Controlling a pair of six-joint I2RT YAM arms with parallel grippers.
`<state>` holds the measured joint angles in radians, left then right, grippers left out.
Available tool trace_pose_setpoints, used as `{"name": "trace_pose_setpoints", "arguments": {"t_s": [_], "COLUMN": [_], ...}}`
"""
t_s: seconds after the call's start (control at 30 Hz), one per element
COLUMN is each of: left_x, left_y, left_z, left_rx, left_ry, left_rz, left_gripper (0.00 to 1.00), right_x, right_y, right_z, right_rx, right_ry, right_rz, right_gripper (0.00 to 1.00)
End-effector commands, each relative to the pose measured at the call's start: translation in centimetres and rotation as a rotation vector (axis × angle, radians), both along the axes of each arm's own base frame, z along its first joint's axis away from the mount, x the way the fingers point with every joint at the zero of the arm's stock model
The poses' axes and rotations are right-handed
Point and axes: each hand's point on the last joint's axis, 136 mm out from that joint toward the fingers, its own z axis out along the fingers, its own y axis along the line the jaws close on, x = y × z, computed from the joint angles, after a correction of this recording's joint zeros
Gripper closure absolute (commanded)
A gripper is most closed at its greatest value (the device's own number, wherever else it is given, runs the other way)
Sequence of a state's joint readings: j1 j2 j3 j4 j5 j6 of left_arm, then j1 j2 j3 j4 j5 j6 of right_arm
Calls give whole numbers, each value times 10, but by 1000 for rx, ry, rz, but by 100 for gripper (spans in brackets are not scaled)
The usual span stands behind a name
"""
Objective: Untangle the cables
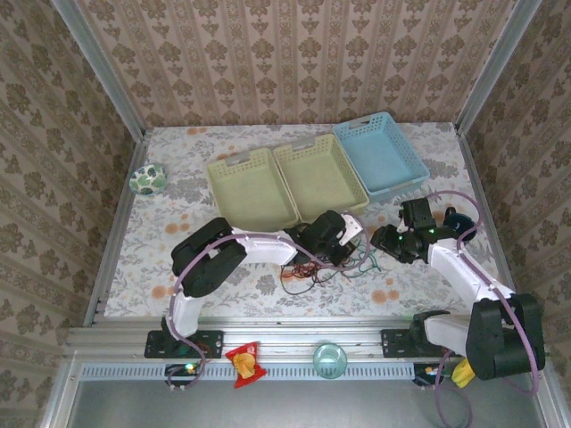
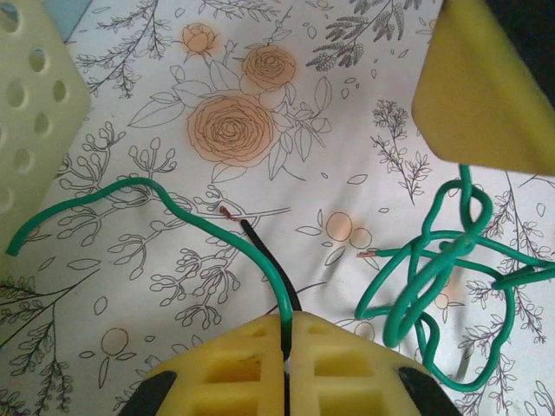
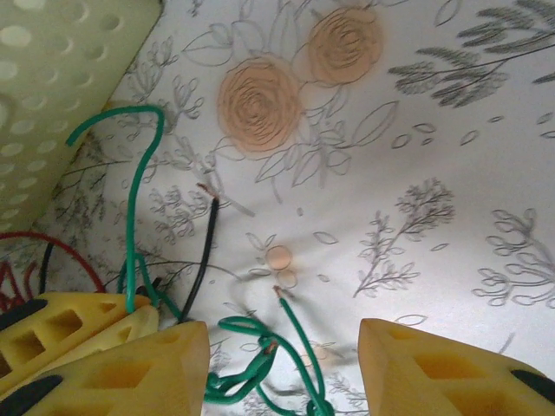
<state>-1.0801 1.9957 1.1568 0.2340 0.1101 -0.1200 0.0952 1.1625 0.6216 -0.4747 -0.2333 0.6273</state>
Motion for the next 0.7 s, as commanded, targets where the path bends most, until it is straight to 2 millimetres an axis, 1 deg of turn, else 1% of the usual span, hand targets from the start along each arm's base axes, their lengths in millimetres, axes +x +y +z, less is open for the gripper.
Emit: {"name": "trace_pose_setpoints", "arguments": {"t_s": [0.0, 0.1, 0.2, 0.27, 0.37, 0.43, 0.47, 0.5, 0.57, 0.67], "left_x": [1, 1, 1, 1, 0, 1, 1, 2, 2, 3], "left_y": [14, 15, 16, 16, 17, 20, 21, 23, 28, 36], "left_z": [-6, -7, -7, -7, -7, -9, -10, -12, -16, -23], "left_rx": [6, 9, 10, 10, 16, 28, 34, 45, 67, 109], "left_ry": [57, 56, 56, 53, 49, 48, 49, 48, 46, 42], "left_rz": [40, 41, 42, 41, 41, 46, 49, 54, 66, 85], "left_gripper": [100, 100, 100, 100, 100, 100, 100, 100, 100, 100], "right_x": [2, 2, 3, 4, 8, 12, 14, 16, 22, 32], "right_y": [24, 33, 34, 29, 22, 20, 19, 17, 12, -3], "right_z": [5, 1, -2, -5, -8, -8, -8, -7, -1, 14], "right_rx": [79, 79, 52, 28, 2, 10, 18, 27, 52, 81], "right_ry": [-11, 11, 24, 30, 18, 9, 9, 7, -10, -50], "right_rz": [87, 118, 133, 105, 61, 38, 27, 13, -20, -84], "right_gripper": [51, 52, 57, 70, 87, 96, 98, 100, 100, 100]}}
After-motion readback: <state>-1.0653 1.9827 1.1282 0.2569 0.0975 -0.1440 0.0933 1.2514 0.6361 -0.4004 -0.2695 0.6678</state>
